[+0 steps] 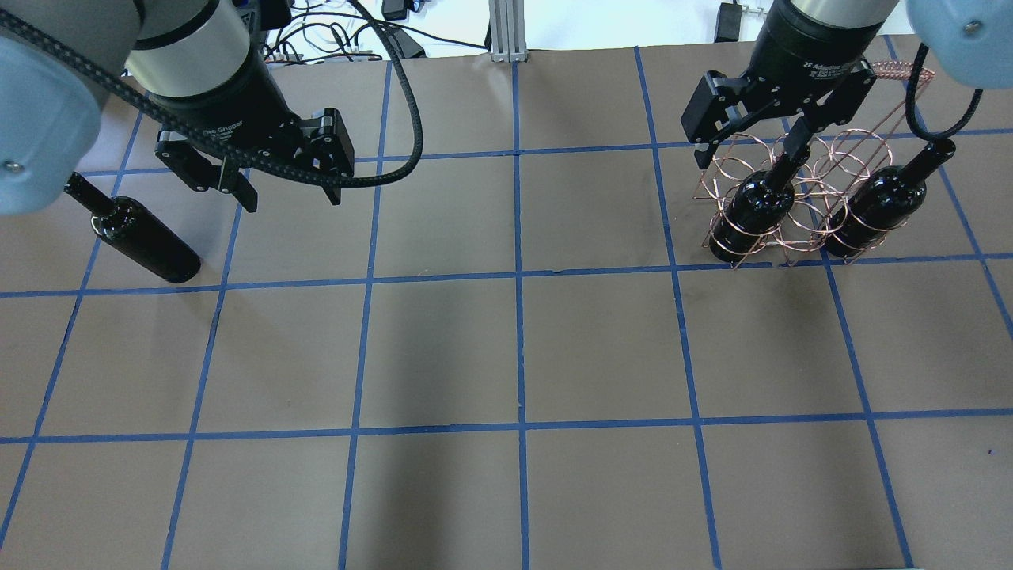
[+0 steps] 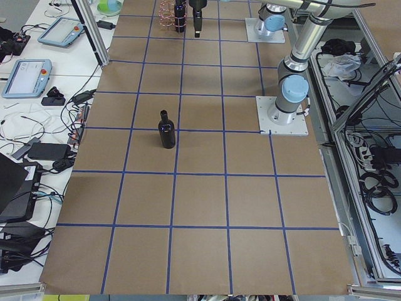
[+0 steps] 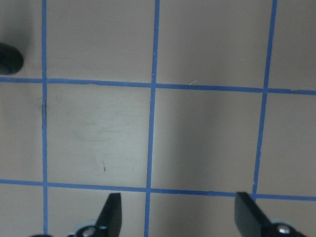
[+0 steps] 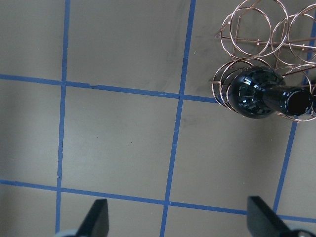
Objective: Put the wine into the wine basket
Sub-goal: 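Move the left gripper down over the neck of the lying dark bottle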
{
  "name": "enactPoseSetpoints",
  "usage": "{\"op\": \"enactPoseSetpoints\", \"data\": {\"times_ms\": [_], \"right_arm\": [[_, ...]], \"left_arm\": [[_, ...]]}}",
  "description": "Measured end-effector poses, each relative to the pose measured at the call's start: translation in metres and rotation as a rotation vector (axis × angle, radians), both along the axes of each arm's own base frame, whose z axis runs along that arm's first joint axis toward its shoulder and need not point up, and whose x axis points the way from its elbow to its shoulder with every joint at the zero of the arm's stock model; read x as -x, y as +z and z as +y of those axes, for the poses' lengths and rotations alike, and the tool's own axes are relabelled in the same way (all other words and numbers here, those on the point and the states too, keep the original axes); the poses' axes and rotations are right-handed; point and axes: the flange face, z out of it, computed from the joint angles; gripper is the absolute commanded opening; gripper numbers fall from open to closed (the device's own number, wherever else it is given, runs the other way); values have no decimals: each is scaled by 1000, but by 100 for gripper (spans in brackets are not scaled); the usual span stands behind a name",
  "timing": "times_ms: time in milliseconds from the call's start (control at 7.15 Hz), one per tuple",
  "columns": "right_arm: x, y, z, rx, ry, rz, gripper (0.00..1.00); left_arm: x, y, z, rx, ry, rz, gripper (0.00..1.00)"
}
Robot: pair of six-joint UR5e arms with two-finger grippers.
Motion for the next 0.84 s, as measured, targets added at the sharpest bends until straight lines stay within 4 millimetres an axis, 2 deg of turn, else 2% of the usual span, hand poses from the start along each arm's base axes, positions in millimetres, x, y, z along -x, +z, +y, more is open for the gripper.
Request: {"op": "enactPoseSetpoints", "data": {"times_ms": [420,560,839], "right_arm": [[1,0,0,0,1,4,100],[1,0,0,0,1,4,100],[0,0,0,0,1,3,100]], "left_arm": [[-2,8,5,13,-134,27,81],[-13,14,1,30,-163,21,85],[-67,23,-12,58,-132,-6,85]]}}
